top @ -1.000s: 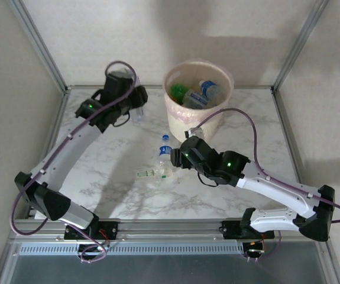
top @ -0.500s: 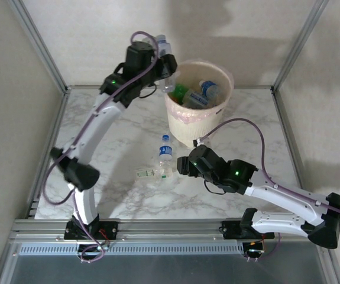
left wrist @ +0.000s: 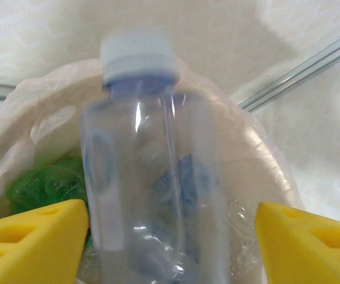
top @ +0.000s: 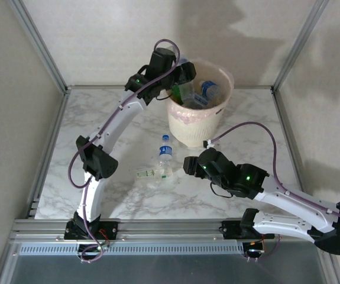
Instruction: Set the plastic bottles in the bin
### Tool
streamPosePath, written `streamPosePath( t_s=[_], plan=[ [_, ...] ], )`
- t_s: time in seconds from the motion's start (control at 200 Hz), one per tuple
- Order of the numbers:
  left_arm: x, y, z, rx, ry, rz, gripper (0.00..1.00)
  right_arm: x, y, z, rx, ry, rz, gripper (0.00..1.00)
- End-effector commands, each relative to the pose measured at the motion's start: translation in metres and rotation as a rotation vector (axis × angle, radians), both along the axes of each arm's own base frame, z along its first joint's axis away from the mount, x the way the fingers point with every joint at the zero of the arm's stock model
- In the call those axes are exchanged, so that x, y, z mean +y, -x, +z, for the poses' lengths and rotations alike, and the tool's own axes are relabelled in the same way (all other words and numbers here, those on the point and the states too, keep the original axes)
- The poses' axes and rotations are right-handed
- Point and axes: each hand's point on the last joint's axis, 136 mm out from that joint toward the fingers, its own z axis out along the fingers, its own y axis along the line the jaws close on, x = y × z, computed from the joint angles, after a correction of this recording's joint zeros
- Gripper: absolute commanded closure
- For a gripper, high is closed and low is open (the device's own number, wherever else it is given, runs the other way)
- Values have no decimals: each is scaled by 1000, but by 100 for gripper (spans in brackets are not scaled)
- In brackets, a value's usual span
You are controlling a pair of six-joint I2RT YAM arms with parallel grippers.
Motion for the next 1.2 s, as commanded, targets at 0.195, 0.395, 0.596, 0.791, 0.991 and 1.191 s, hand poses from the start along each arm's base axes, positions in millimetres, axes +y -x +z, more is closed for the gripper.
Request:
streamPosePath(
  t_s=[0.195,0.395,0.596,0.791,0.991,1.191],
  plan=[
    [17,14,49,-75,39,31,20,-7,-2,2,-21,32,-26,28],
    [47,38,85,-123,33,86,22,4,-5,-5,-21,81,13,28],
    [111,69,95,-142,-5,203,23,25,-10,-20,-14,112,70,28],
    [164,91,61,-78,-27,283,26,42,-25,25,-105,103,92,39],
    [188,105,36,-36,-42,315,27,33,-62,115,-233,73,7,44],
    [195,121,-1,36,-110,302,27,36,-112,186,-320,25,34,52]
  ],
)
